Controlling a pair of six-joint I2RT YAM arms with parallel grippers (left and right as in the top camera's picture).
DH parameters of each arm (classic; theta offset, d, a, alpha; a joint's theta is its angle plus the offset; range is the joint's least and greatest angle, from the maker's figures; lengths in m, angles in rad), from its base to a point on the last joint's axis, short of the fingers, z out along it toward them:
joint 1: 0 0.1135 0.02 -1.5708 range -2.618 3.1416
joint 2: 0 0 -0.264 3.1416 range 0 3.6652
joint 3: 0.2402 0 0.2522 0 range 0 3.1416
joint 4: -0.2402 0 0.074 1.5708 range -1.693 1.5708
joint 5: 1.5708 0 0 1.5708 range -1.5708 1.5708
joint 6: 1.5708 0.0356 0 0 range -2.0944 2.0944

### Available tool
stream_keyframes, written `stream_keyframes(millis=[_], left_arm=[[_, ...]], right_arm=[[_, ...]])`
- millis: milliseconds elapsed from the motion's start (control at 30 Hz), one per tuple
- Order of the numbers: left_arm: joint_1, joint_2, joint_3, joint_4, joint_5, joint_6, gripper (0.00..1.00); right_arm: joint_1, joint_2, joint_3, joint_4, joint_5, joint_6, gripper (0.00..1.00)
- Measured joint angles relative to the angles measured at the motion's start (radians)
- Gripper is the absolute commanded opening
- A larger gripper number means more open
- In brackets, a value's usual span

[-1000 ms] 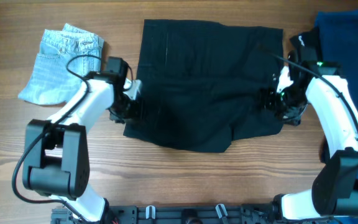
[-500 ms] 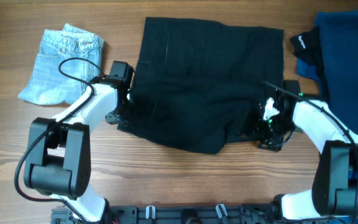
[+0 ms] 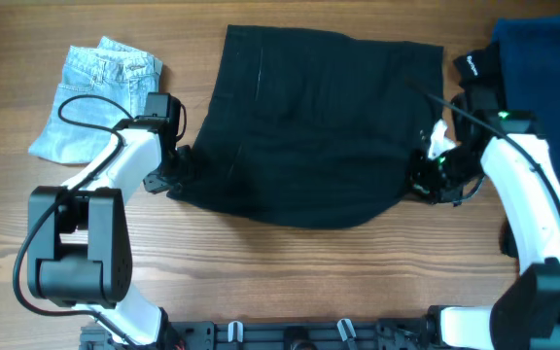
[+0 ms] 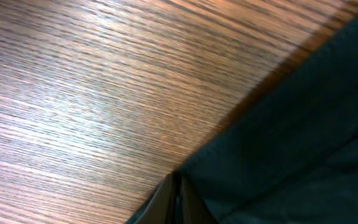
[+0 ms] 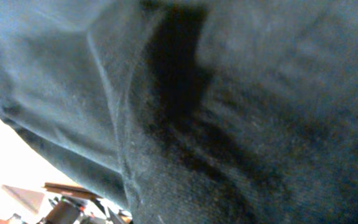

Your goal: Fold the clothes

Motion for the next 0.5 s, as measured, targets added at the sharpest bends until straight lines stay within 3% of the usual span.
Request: stream_keyframes(millis=[133,167,300,333,367,433,467,500], left_arm=[[0.013,0.001,-0.001,-0.001,-0.019,0.0,0.04],[0.015,0.002,-0.002,-0.002,-0.023,0.0,0.04],[0.017,0.002,-0.002,-0.003,-0.034,0.0,0.04],[0.017,0.002,-0.002,-0.004,-0.034,0.0,0.04],[0.017,0.002,-0.002,-0.004,-0.037,0.0,0.04],[0.017,0.002,-0.002,-0.004,-0.037,0.0,0.04],[0.017,0.002,-0.002,-0.004,-0.037,0.0,0.04],[0.017,0.002,-0.002,-0.004,-0.037,0.0,0.04]], right_arm=[[0.001,-0.009,0.011,-0.017,0.026,-0.01,0.15],[0.001,-0.009,0.003,-0.01,0.042,-0.013,0.06],[0.001,-0.005,-0.008,0.026,0.075,-0.017,0.06],[0.001,-0.003,-0.008,0.003,0.075,-0.019,0.16],[0.001,-0.003,-0.008,-0.025,0.076,-0.022,0.42],[0.001,-0.003,-0.01,-0.073,0.079,-0.038,0.75],[0.0,-0.002,-0.01,-0.086,0.08,-0.043,0.86],[0.001,-0.002,-0.01,-0.087,0.084,-0.05,0.9]])
